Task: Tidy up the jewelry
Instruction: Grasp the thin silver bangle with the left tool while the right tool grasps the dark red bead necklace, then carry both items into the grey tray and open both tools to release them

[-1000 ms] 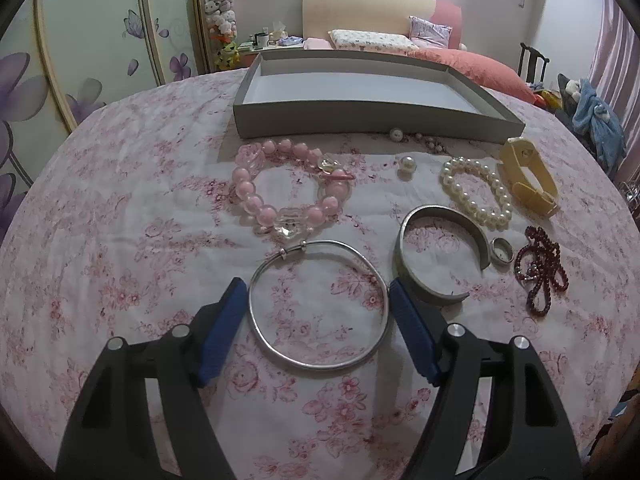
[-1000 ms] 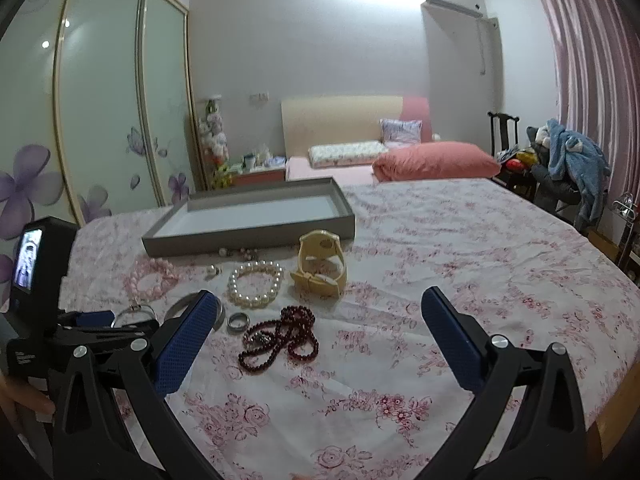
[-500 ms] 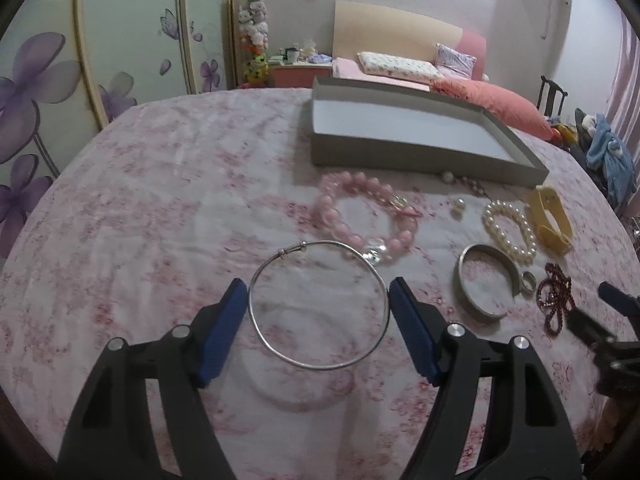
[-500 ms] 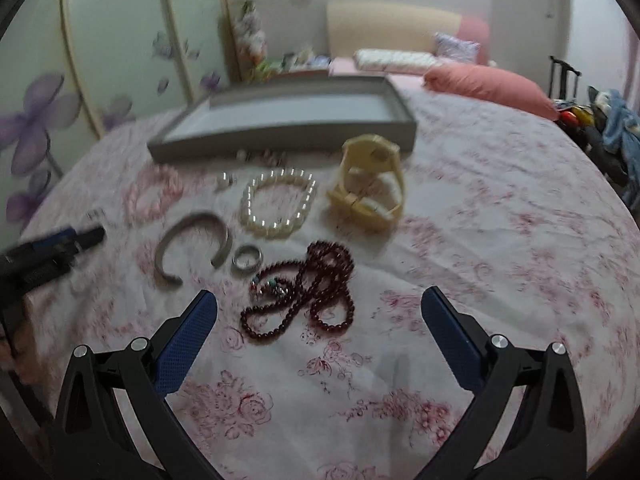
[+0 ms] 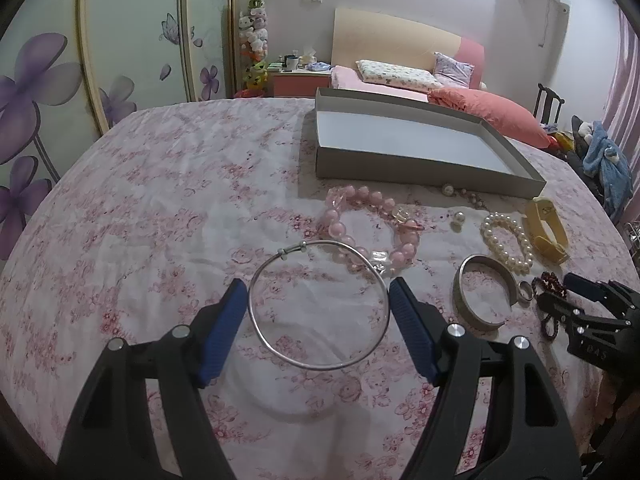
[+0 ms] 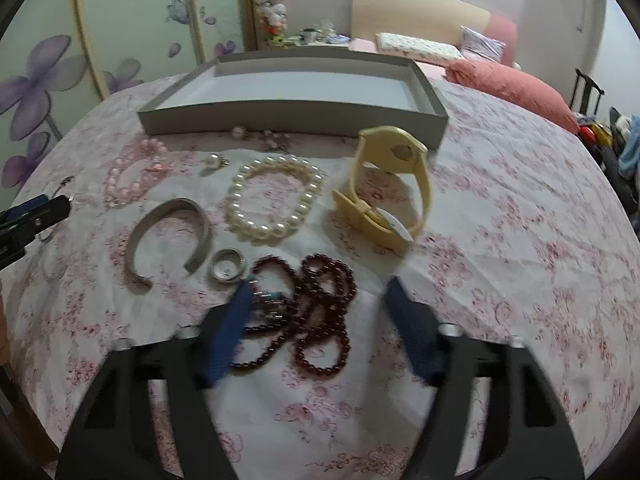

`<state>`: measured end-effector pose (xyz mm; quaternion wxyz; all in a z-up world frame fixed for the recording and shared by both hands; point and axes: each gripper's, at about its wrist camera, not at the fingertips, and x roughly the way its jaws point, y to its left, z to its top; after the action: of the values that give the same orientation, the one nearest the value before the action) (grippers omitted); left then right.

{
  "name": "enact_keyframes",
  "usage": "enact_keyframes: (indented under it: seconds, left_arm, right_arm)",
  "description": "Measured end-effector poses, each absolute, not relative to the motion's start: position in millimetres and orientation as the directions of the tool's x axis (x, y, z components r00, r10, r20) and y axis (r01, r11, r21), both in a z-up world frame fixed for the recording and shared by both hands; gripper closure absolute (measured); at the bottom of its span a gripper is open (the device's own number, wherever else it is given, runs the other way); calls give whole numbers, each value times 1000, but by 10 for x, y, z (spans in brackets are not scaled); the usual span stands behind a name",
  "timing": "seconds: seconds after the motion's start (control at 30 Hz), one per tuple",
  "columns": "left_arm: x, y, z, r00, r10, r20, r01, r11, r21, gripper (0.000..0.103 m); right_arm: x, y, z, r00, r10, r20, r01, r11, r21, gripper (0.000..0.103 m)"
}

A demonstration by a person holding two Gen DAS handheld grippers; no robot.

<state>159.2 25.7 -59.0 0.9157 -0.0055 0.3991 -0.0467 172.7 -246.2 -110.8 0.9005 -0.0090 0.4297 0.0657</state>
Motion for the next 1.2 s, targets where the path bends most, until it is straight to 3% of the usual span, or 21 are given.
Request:
enact_keyframes:
  seconds: [0.03,0.07,0.1,0.23,0.27,0.7,1.2]
  left_arm:
    - [1592,254,-592,677,-89,-731,81,996,-47,32]
    - [1592,249,-596,676,-90,-731,82,996,-47,32]
    - [1597,242,-597,675,-90,-732,82,996,-47,32]
    - [1590,230,-600,674,-92,-733,84,995,-47,32]
    - [1589,230,-599,675,-92,-732,84,995,-48,32]
    - [1406,208,-368,756,-101,-647,93,995,-46,32]
    - [1109,15,52,886,-65,-458,89,996,30,32]
  right_arm:
    - [1722,-2456,-1099,625,117,-772,-133,990,43,65]
    - [1720,-2461,-1098,626,124,-770,-135,990,49,80]
    - [1724,-2481,-1102,625,128,-770,-135,989,55,86]
    - [1691,-2527,-1093,633,144,-761,-128,989,81,89]
    - [1677,-2538,-1077,642,148,-753,-128,988,85,94]
    - [1484,-2752,-804,750,162,-642,-70,984,166,95]
    - [1208,-2788,-63,916,128,-380,-76,986,148,95]
